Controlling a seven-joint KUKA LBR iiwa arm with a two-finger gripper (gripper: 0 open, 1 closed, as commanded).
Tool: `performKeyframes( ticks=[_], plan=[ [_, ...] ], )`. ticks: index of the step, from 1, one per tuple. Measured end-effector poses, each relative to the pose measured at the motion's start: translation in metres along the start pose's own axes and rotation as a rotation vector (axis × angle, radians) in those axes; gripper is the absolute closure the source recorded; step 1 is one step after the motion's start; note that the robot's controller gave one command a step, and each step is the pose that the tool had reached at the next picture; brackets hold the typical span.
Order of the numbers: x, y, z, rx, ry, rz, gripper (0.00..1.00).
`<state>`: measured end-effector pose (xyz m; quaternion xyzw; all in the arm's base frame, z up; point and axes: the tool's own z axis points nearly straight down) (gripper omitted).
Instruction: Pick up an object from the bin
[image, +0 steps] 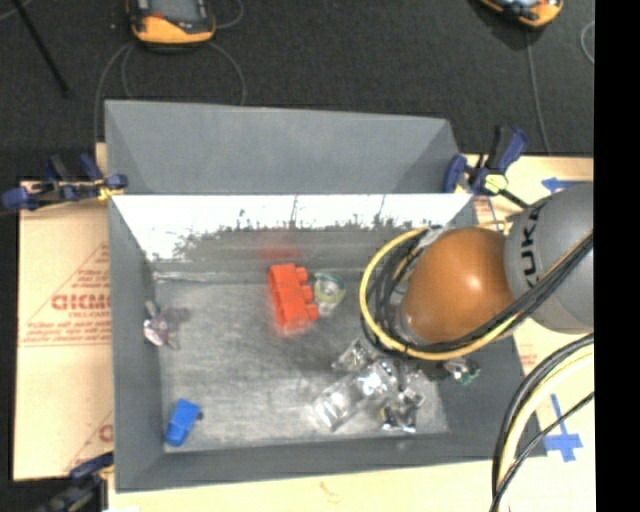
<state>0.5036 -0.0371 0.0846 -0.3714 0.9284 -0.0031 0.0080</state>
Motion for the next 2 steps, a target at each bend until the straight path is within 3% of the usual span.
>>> performKeyframes(
  ticks=[1, 2],
  plan=[
    [0.001, 0.001, 0.000, -0.005, 0.006, 0.000, 1.00],
    [-0.003, -0.011, -0.160, -0.004, 0.007, 0.020, 1.00]
  ],
)
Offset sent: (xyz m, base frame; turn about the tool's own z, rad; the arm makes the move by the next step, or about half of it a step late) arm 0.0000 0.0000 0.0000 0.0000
